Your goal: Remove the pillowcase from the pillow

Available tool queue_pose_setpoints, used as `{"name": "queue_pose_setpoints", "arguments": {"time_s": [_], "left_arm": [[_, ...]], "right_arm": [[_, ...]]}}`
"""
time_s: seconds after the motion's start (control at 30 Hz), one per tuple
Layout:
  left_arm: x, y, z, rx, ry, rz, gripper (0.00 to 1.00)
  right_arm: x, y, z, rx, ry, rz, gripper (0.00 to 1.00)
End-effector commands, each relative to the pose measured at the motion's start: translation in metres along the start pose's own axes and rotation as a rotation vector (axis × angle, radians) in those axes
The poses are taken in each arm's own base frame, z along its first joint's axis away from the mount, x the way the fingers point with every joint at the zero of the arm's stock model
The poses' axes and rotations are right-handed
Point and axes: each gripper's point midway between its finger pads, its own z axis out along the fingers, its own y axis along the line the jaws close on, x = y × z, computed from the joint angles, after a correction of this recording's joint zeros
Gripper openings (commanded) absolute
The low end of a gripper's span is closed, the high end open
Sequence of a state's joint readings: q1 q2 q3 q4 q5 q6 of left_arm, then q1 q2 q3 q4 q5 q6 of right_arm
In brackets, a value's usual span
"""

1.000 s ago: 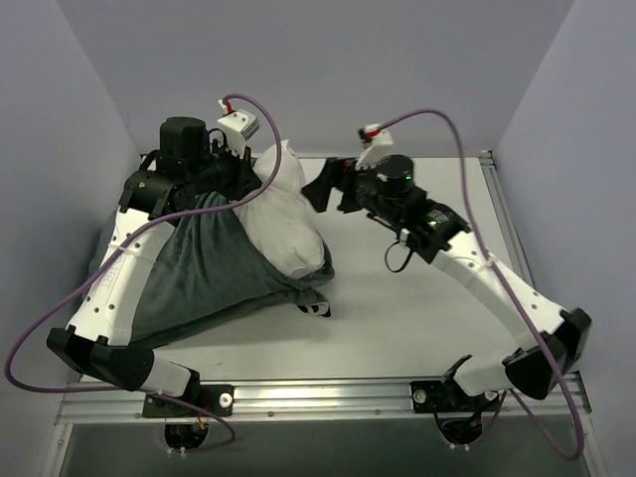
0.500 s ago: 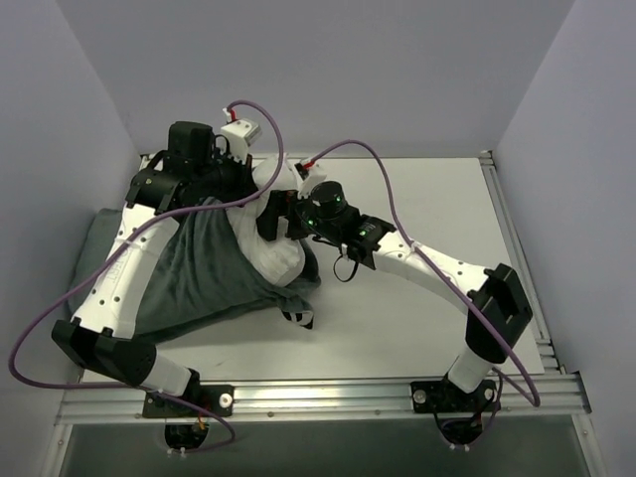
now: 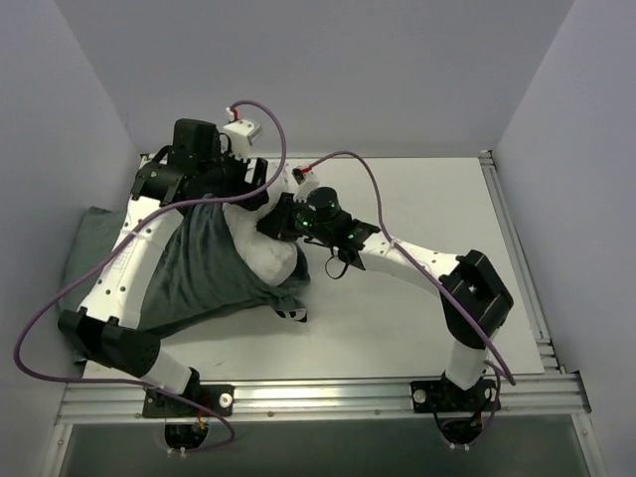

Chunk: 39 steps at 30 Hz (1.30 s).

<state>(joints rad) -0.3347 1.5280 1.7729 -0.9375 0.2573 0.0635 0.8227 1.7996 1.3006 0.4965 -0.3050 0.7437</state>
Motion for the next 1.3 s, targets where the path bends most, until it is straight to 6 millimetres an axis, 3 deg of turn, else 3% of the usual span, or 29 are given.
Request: {"name": "queue_pose_setpoints", "arguments": {"time_s": [0.0,0.03,0.1,0.13,0.2,0.23,0.27,0.3,0.33,0.43,0.57,0.67,0.77,0.93,1.03,1.07,1.13,1.17,1.27], "left_arm": [[-0.069,-0.017,-0.062,0.009,-0.265,0.157,0.97],[-0.049,-0.005,-0.065,-0.043,-0.177,0.151,0.94],[-0.034,0.024,-0.085,-0.129,-0.103,0.163,0.94],[-0.005,0.035,-0.095,-0.147,0.004,0.138,0.94],[0.029,0.059,-0.11,-0.199,0.096,0.061,0.94],[0.044,0.076,-0.132,-0.266,0.089,0.012,0.94],[0.057,0.08,-0.136,-0.282,0.102,0.018,0.94],[0.087,0.087,-0.129,-0.297,0.172,-0.017,0.94],[0.094,0.086,-0.137,-0.319,0.16,0.016,0.94],[0.131,0.093,-0.133,-0.333,0.254,-0.007,0.94],[0.159,0.106,-0.13,-0.297,0.294,-0.052,0.94],[0.177,0.105,-0.108,-0.217,0.336,-0.069,0.94],[0.173,0.096,-0.086,-0.104,0.306,-0.115,0.94],[0.129,0.079,-0.072,-0.015,0.17,-0.131,0.94],[0.142,0.081,-0.045,-0.052,0.259,-0.087,0.98],[0.152,0.086,-0.038,-0.074,0.296,-0.081,0.87],[0.186,0.095,-0.027,-0.087,0.394,-0.093,0.75],[0.195,0.098,-0.027,-0.093,0.412,-0.1,0.64],[0.214,0.106,-0.029,-0.117,0.426,-0.101,0.49]], "right_arm": [[0.009,0.015,-0.029,-0.089,0.075,0.055,0.0],[-0.013,0.008,-0.042,-0.077,0.033,0.06,0.0],[-0.02,-0.01,-0.056,-0.018,0.037,0.036,0.0],[-0.04,-0.015,-0.07,0.007,-0.003,0.018,0.0],[-0.051,-0.034,-0.087,0.07,-0.01,-0.021,0.0],[-0.061,-0.037,-0.102,0.085,-0.034,-0.033,0.0],[-0.084,-0.059,-0.119,0.13,-0.077,-0.03,0.0],[-0.09,-0.074,-0.132,0.165,-0.079,-0.023,0.0],[-0.1,-0.084,-0.144,0.18,-0.09,-0.057,0.0],[-0.108,-0.129,-0.172,0.282,-0.031,-0.074,0.0],[-0.108,-0.135,-0.18,0.291,0.009,-0.078,0.0],[-0.109,-0.132,-0.179,0.282,-0.004,-0.063,0.0],[-0.116,-0.131,-0.175,0.265,-0.041,-0.061,0.0],[-0.117,-0.134,-0.175,0.281,-0.045,-0.052,0.0],[-0.117,-0.133,-0.177,0.286,-0.044,-0.058,0.0],[-0.117,-0.134,-0.179,0.298,-0.044,-0.059,0.0],[-0.126,-0.128,-0.186,0.299,-0.062,-0.074,0.0],[-0.129,-0.129,-0.192,0.315,-0.063,-0.067,0.0],[-0.146,-0.113,-0.202,0.312,-0.104,-0.095,0.0]]}}
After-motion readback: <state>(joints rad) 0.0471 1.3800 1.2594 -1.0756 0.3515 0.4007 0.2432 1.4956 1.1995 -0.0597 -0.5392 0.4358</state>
